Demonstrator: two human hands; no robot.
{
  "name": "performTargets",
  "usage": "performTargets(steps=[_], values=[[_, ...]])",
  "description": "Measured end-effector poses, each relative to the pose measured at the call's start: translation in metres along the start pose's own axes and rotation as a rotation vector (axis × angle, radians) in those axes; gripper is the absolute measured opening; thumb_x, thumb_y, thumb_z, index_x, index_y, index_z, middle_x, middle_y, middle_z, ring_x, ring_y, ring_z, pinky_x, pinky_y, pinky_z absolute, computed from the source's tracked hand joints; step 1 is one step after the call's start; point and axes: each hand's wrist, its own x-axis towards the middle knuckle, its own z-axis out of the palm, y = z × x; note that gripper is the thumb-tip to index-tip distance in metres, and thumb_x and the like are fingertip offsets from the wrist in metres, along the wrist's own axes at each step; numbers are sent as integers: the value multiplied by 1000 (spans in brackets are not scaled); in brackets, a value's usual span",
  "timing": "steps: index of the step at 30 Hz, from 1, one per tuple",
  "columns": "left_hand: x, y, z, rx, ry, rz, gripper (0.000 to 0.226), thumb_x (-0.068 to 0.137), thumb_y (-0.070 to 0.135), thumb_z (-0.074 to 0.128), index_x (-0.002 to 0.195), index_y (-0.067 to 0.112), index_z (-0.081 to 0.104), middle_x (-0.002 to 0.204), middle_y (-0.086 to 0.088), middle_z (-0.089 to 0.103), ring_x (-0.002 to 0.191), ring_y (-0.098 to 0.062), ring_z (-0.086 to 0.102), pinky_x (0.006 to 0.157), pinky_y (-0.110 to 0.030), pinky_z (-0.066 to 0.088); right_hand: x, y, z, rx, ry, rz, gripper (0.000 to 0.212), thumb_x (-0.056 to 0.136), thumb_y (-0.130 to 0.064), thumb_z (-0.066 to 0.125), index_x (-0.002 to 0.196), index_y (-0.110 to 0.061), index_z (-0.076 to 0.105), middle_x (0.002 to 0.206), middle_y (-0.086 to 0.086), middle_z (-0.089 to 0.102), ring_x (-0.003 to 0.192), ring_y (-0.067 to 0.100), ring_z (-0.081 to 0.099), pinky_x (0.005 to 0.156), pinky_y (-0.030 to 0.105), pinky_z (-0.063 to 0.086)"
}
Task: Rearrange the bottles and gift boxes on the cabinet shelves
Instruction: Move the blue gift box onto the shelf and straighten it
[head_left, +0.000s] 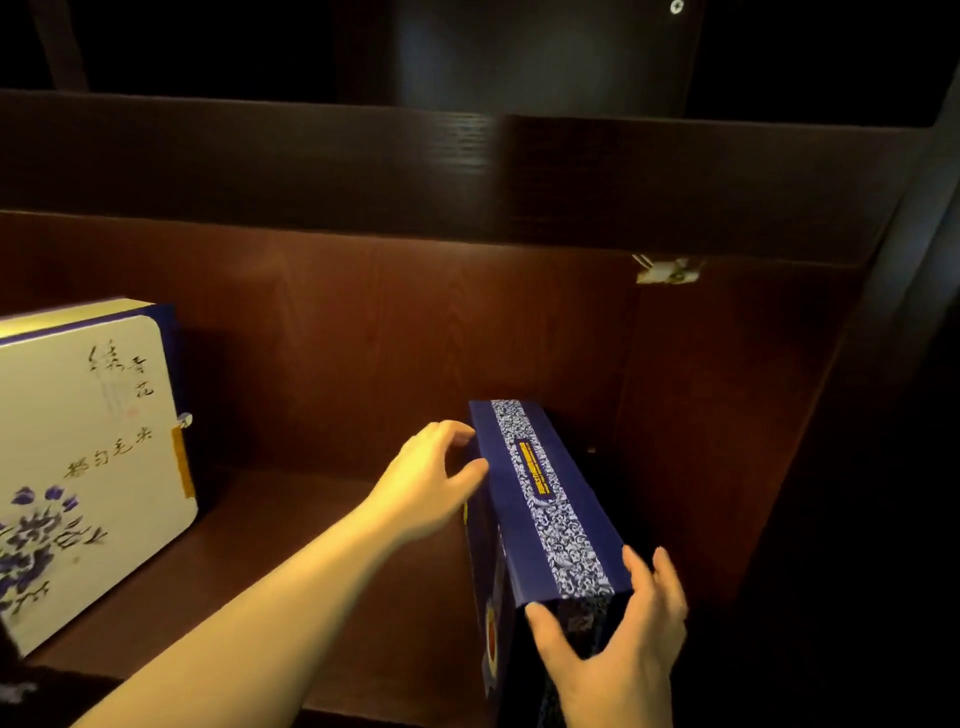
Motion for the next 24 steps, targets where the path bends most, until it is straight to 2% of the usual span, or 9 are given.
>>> performTargets(steps=[2,5,7,10,12,16,19,22,24], values=[[27,-14,7,-86,-11,-58,38,92,36,67,125,21,60,121,5,61,111,-9,56,91,-22,40,-5,-5,9,-24,-23,43,120,29,-29,104,134,5,56,151,32,43,131,57,45,97,73,44],[67,-39,21,-181,-36,-140,43,91,39,67,128,19,58,121,3,61,109,-13,58,88,-25,40,-8,-8,20,-48,-25,123,131,26,-30,105,141,1,50,158,24,37,139,48,36,102,72,42],[95,-55,32,-204,-58,-156,46,91,41,67,129,18,57,121,1,62,107,-20,62,84,-29,42,-11,-12,24,-56,3,201,134,29,-34,103,146,-5,46,163,16,31,145,37,29,108,67,39],[138,-78,53,-238,-115,-162,49,91,39,68,131,14,57,126,-6,63,114,-24,59,87,-30,40,-13,-22,27,13,50,294,139,32,-44,99,153,-19,36,168,0,18,152,24,18,117,57,32],[160,-88,68,-253,-167,-166,53,91,40,68,133,12,55,133,-11,60,118,-27,58,91,-33,41,-15,-28,28,90,87,342,135,35,-48,94,151,-35,27,168,-10,10,154,18,16,118,53,32],[182,-104,92,-315,-244,-211,59,91,41,68,139,11,50,142,-16,54,124,-33,54,98,-39,41,-24,-37,33,196,153,460,117,53,-26,97,137,-55,21,163,-24,9,152,12,21,117,43,35],[186,-110,104,-397,-278,-265,65,92,43,66,145,13,43,146,-16,50,128,-34,50,98,-38,38,-32,-40,37,250,177,554,109,65,-20,93,133,-61,18,167,-16,16,151,16,27,117,42,33],[187,-110,112,-504,-278,-346,60,91,45,66,140,14,48,134,-12,56,117,-30,53,92,-38,40,-37,-42,46,287,199,608,104,78,-22,84,134,-64,7,169,-11,17,149,18,31,116,43,34],[187,-109,114,-547,-262,-367,46,90,44,65,125,16,56,119,-8,61,104,-26,55,83,-37,40,-39,-43,53,284,196,625,92,88,-28,74,134,-66,4,169,-13,18,147,18,36,115,43,37]])
